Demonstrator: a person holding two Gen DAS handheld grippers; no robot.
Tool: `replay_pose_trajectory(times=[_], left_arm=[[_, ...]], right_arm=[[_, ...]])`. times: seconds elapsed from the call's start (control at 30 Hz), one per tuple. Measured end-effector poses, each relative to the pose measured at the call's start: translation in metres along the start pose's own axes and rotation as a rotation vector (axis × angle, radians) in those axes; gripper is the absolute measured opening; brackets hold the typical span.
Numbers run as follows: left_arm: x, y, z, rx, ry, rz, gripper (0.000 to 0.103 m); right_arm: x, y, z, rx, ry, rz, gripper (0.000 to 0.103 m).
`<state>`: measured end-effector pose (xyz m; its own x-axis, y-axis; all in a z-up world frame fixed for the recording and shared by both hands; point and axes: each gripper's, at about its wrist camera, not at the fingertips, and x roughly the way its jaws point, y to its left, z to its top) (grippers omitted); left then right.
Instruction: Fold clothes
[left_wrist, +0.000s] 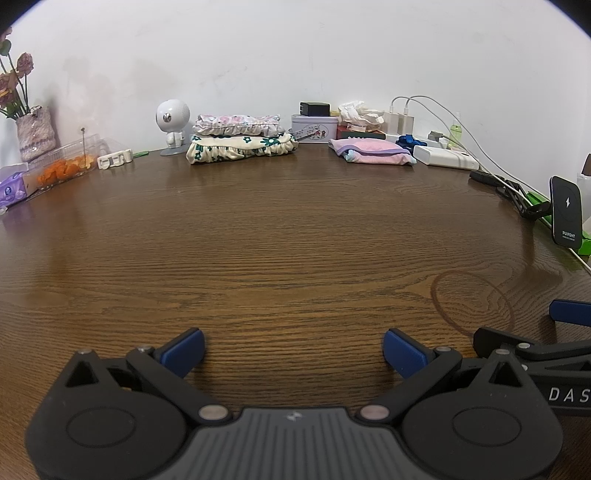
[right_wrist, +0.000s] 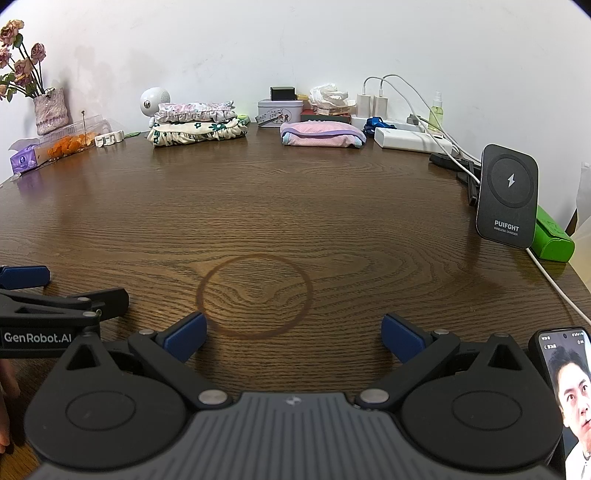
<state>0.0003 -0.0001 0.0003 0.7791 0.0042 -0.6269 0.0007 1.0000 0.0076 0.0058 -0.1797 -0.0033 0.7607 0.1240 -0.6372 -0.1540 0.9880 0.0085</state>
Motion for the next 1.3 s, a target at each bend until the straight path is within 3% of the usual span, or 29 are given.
replay_pose_trajectory(times=[1.17,1.3], left_arm=[[0.0005,0.0001,0.003,0.005,-0.001,0.012,0.103],[-0.0024,0.0049,0.0082,0.009,0.021,-0.019,0.1]], right_arm=[[-0.0025,0.0036,0.0008,0.0,0.003,-0.01,0.103],[-0.006,0.0057,0.0074,-0.018,0.015,0.023,0.103]])
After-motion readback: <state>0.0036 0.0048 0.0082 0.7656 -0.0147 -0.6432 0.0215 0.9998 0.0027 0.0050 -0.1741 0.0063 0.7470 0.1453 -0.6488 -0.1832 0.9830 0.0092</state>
